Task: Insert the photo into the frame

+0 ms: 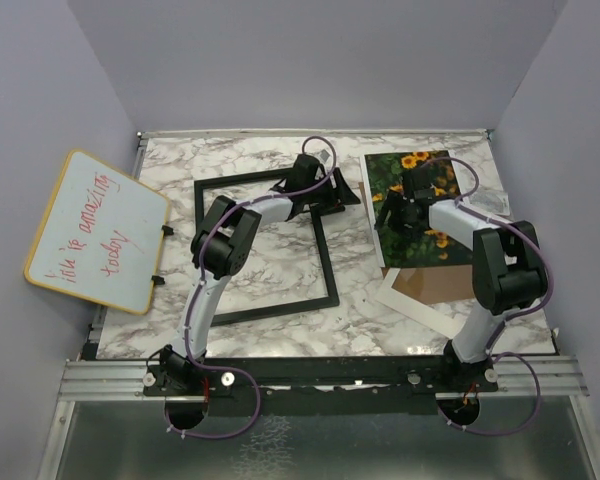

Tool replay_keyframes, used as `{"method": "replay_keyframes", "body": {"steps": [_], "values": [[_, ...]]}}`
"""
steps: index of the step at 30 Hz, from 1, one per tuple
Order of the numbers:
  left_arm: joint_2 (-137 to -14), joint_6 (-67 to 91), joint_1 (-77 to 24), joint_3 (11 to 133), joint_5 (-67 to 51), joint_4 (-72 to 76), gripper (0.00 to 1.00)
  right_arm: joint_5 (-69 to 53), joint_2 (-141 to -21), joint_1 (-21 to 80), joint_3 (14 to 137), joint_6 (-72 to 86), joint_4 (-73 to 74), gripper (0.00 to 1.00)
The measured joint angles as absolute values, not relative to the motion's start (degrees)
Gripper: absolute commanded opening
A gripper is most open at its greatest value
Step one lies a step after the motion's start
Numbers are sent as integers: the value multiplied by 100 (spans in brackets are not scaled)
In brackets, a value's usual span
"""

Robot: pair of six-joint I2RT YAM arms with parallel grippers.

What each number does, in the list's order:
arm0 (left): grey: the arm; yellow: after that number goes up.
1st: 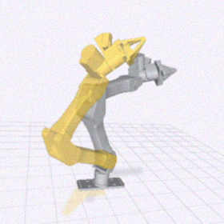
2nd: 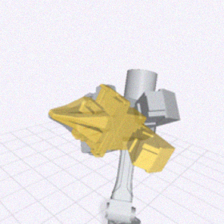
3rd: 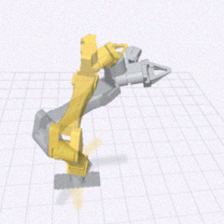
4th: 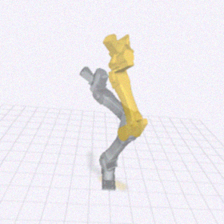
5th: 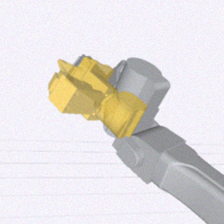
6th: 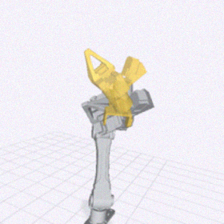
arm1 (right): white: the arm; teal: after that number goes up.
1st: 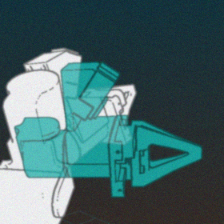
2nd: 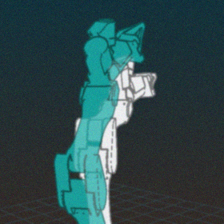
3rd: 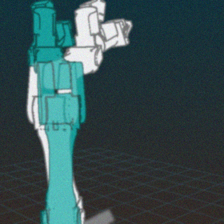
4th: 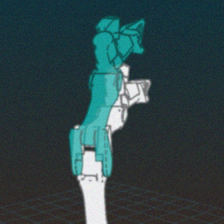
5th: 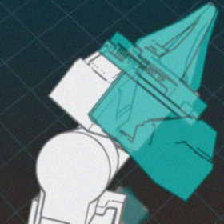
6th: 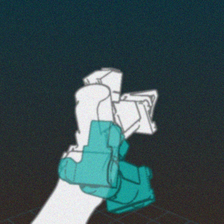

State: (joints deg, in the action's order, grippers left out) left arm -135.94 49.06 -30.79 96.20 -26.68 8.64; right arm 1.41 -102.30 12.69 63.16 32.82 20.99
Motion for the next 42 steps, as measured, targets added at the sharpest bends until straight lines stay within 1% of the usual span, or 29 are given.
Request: {"method": "replay_keyframes", "body": {"steps": [10,18,25,30,33,35,37,40,42], "values": [[-13561,4987,-3072,9336,-2768,1411,66,-580,-10082,1074,5959,3420,1559,78],[-13594,6654,-3076,8676,-3061,2880,65,-871,-10112,956,5902,3454,1341,77],[-13607,7614,-3098,8523,-3004,3361,62,-1087,-10110,886,5819,3457,1157,77],[-13743,8020,-3122,8549,-2886,3743,54,-1190,-10097,849,5771,3446,1068,76],[-13843,8086,-3166,8621,-2775,3852,46,-1258,-10092,827,5732,3424,989,69],[-13902,8079,-3201,8652,-2703,3863,42,-1302,-10092,803,5686,3400,921,66],[-13963,8029,-3245,8650,-2602,3887,37,-1330,-10092,790,5658,3376,864,64],[-13979,7966,-3275,8650,-2502,3922,20,-1347,-10092,777,5625,3345,832,63],[-13985,7922,-3275,8650,-2460,3933,5,-1350,-10090,777,5618,3334,812,63]]}}
